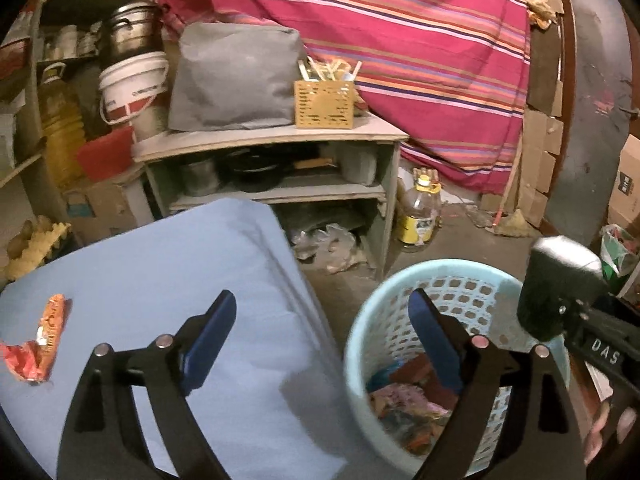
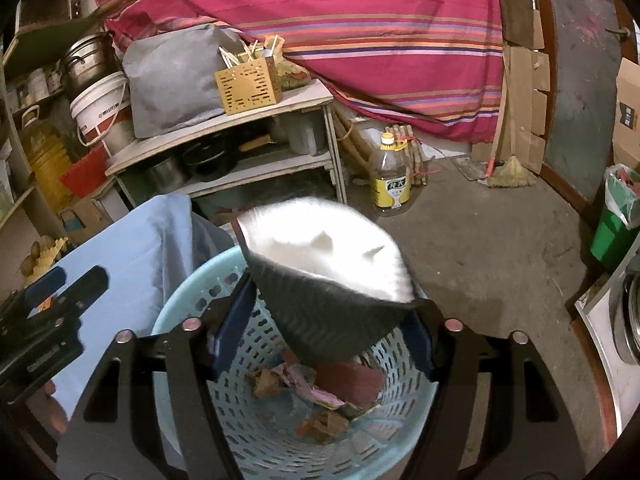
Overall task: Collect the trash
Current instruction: 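Open the left tool to drop the cloth while the right tool drops the black cup, then move both tools back to the table and bring the left tool to the red snack bag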
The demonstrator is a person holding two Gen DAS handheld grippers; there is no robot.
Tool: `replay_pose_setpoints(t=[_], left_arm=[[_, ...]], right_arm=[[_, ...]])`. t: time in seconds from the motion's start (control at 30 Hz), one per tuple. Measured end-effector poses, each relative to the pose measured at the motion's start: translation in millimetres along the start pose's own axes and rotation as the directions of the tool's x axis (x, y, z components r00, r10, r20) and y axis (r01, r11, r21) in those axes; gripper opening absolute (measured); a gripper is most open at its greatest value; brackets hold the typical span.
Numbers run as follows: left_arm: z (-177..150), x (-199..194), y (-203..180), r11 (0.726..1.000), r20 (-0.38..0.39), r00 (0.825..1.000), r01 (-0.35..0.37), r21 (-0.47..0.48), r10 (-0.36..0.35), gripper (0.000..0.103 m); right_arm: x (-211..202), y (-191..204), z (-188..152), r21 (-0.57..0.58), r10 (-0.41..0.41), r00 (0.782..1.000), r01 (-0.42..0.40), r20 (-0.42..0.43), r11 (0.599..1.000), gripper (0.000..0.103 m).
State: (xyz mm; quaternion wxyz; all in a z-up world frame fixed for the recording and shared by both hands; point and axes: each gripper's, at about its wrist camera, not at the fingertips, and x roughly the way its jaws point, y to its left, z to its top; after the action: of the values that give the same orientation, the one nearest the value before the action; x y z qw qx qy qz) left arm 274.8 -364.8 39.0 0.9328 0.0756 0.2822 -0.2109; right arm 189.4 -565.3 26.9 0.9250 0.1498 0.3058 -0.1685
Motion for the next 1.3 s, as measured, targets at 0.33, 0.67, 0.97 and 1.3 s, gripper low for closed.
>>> replay_pose_setpoints(t=[0.33, 0.67, 0.97, 1.3], left_arm=[[-12, -37, 84, 0.993, 0.037, 0.994, -0.101, -0.053, 0.103, 0.092], [-48, -67, 200, 0.951, 0.003, 0.958, -0.285, -0.119, 0.287, 0.094], [-80, -87, 291, 0.9, -0.022, 0.918, -0.394, -0.184, 0.397, 0.094], [-107, -75, 350, 0.861, -0.085, 0.893, -0.448, -0.239, 0.442, 0.094]], right_arm=[[0, 33, 1, -0.027, -0.061, 0.998, 0.062, 0.032, 0.998, 0.098], [-5, 101, -5, -0.039, 0.011, 0.999, -0.009, 0.052, 0.999, 0.099], [5, 160, -15, -0.037, 0.076, 0.996, -0.075, 0.041, 0.997, 0.099], [30, 237, -33, -0.139, 0.109, 0.993, -0.103, 0.039, 0.985, 0.099]])
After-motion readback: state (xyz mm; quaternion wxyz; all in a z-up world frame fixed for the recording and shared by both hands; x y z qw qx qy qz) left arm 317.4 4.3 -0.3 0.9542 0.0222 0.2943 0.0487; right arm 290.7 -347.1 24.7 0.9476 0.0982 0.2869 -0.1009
